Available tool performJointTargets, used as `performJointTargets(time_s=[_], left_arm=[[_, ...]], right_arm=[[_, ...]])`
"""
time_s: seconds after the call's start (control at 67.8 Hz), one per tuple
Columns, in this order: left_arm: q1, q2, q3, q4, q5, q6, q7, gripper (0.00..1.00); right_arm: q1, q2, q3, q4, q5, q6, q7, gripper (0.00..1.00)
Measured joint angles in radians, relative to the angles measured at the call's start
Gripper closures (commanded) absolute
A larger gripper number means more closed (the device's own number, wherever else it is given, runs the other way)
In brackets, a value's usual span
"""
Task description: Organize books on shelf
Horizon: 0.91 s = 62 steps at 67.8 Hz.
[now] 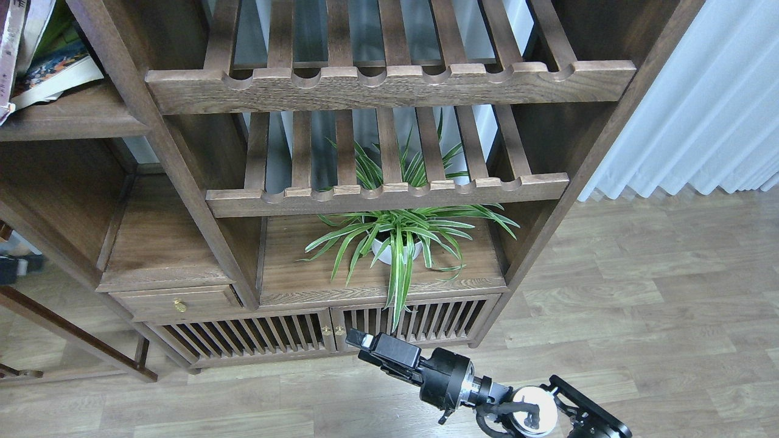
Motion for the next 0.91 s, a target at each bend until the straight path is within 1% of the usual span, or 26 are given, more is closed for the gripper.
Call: performJointTargets(time_s=[0.118, 0.133, 0.147, 0.192, 0.265, 0.354, 0.442, 0.531, 0.605, 0.752, 0.826, 0.914], left_arm=[[0.078, -0.101, -0.017, 0.054, -0.075, 0.0, -0.029, 0.0], [0.092, -0.118, -0.023, 0.063, -0.087, 0.0, -0.035, 0.0], [0.14, -0.177, -0.051, 0.091, -0.125, 0.0, -0.052, 0.0], [0.17, -0.211, -0.076, 0.11, -0.145, 0.0, -0.059, 0.0], [0.279, -0.332, -0.199, 0.183, -0.19, 0.0, -0.071, 0.0], [0.41, -0.478, -0.388, 0.281, -0.21, 0.0, -0.078, 0.0], [0.499, -0.615, -0.542, 0.351, -0.212, 0.0, -0.079, 0.0], [0.552, -0.737, -0.641, 0.396, -0.211, 0.0, -0.078, 0.0], [0.585, -0.821, -0.693, 0.425, -0.211, 0.0, -0.078, 0.0], [0.651, -0.943, -0.748, 0.482, -0.212, 0.0, -0.078, 0.0], [0.694, -0.979, -0.756, 0.502, -0.213, 0.0, -0.078, 0.0], [0.707, -0.984, -0.758, 0.504, -0.213, 0.0, -0.078, 0.0]], right_arm=[[0.001, 0.0, -0.002, -0.019, -0.001, 0.0, 0.0, 0.01], [0.001, 0.0, -0.002, -0.022, -0.001, 0.0, 0.0, 0.01], [0.002, 0.0, -0.002, -0.029, -0.001, 0.0, 0.0, 0.01], [0.003, 0.0, -0.002, -0.031, -0.001, 0.0, 0.0, 0.01], [0.006, 0.0, 0.0, -0.034, -0.001, 0.0, 0.0, 0.01], [0.016, 0.0, 0.003, -0.035, -0.001, 0.0, 0.0, 0.01], [0.026, 0.0, 0.016, -0.038, -0.001, 0.0, 0.0, 0.01], [0.034, 0.0, 0.031, -0.039, -0.001, 0.0, 0.0, 0.01], [0.04, 0.0, 0.043, -0.039, -0.001, 0.0, 0.0, 0.0], [0.049, 0.0, 0.051, -0.04, -0.001, 0.0, 0.0, 0.0], [0.057, 0.0, 0.052, -0.051, -0.001, 0.0, 0.0, 0.0], [0.065, 0.0, 0.053, -0.061, -0.001, 0.0, 0.0, 0.0]])
